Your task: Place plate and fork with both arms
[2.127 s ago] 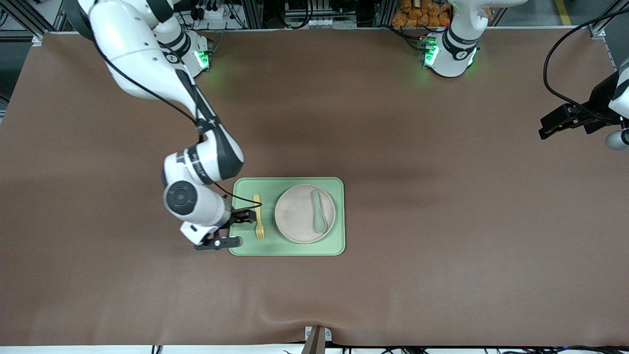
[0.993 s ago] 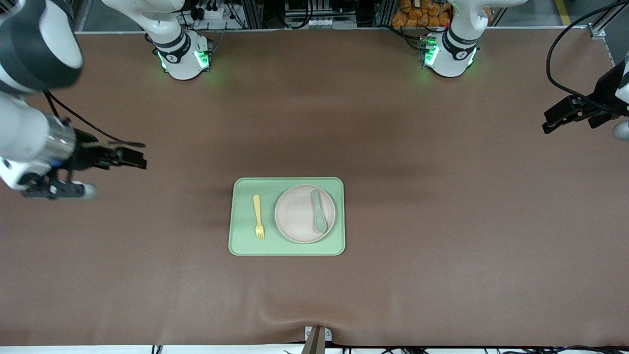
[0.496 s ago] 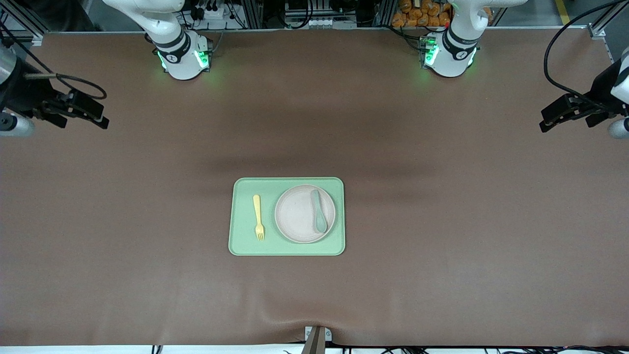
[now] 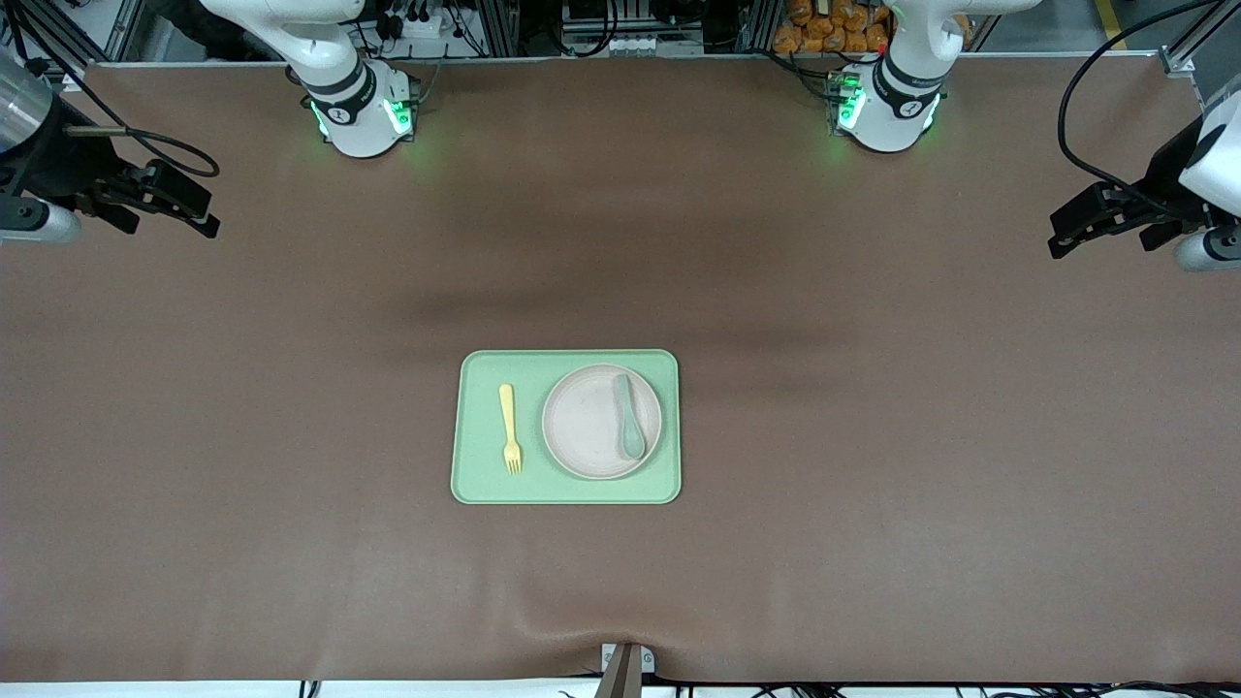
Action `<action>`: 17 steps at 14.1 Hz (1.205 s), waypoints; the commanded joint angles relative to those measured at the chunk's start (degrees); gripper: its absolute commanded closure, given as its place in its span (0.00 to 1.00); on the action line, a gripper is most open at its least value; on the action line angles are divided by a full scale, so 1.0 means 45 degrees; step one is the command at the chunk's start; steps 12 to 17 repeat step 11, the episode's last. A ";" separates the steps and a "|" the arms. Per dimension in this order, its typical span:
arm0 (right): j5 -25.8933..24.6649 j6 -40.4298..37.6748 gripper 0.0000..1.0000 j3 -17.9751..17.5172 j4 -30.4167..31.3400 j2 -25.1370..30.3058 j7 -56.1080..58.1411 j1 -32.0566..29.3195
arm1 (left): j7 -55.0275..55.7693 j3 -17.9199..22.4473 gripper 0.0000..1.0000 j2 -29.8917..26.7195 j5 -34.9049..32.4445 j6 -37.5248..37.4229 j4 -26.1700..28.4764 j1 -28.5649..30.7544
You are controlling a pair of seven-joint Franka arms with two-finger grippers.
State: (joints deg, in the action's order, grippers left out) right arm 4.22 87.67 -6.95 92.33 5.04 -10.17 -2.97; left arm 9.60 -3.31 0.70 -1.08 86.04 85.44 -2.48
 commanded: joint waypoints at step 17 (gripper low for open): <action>-0.0898 -0.0010 0.00 0.0158 -0.1357 -0.0905 0.1634 0.0308 | -0.0239 -0.0046 0.00 -0.0194 -0.0151 -0.0077 -0.0178 0.0082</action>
